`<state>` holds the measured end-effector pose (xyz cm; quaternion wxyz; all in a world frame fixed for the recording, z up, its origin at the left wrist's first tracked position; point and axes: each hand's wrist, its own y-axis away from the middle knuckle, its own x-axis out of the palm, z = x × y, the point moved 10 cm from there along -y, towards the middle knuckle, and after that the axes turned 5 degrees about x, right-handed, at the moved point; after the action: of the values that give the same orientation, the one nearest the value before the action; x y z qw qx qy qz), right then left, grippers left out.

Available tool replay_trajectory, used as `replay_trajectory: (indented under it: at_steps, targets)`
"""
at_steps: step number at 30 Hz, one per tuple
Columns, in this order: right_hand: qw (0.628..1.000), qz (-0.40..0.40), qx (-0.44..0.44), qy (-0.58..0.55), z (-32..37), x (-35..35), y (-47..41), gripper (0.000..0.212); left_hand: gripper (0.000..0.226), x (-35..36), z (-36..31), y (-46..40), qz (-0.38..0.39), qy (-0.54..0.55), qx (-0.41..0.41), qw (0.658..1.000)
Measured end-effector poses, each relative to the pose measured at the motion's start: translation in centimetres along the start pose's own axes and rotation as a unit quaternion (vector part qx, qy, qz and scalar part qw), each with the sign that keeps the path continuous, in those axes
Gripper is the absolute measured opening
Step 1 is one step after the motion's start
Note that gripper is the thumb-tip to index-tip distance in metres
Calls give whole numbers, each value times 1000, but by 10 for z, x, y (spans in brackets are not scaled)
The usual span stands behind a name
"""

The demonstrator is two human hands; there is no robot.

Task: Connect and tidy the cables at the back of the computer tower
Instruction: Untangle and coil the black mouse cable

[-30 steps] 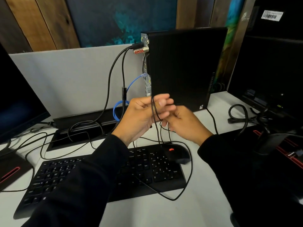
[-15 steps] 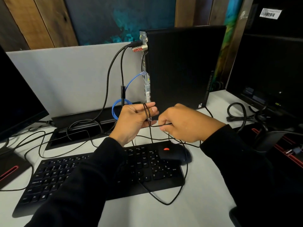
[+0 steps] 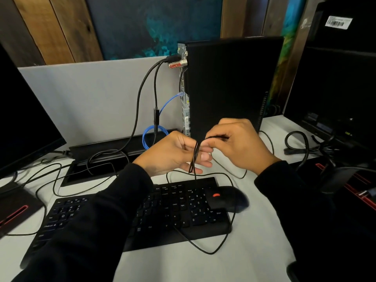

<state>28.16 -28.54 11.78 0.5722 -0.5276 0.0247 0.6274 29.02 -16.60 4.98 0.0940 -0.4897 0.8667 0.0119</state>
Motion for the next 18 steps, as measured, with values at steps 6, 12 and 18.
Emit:
replay_trajectory:
  at_steps: [6, 12, 18]
  targets:
    - [997, 48, 18, -61, -17, 23, 14, 26, 29, 22, -5, 0, 78, 155, 26, 985]
    - [985, 144, 68, 73, -25, 63, 22, 7, 30, 3, -15, -12, -91, 378, 125, 913]
    - [943, 258, 73, 196, -23, 72, 27, 6, 37, -44, 3, -5, -267, 262, 138, 917]
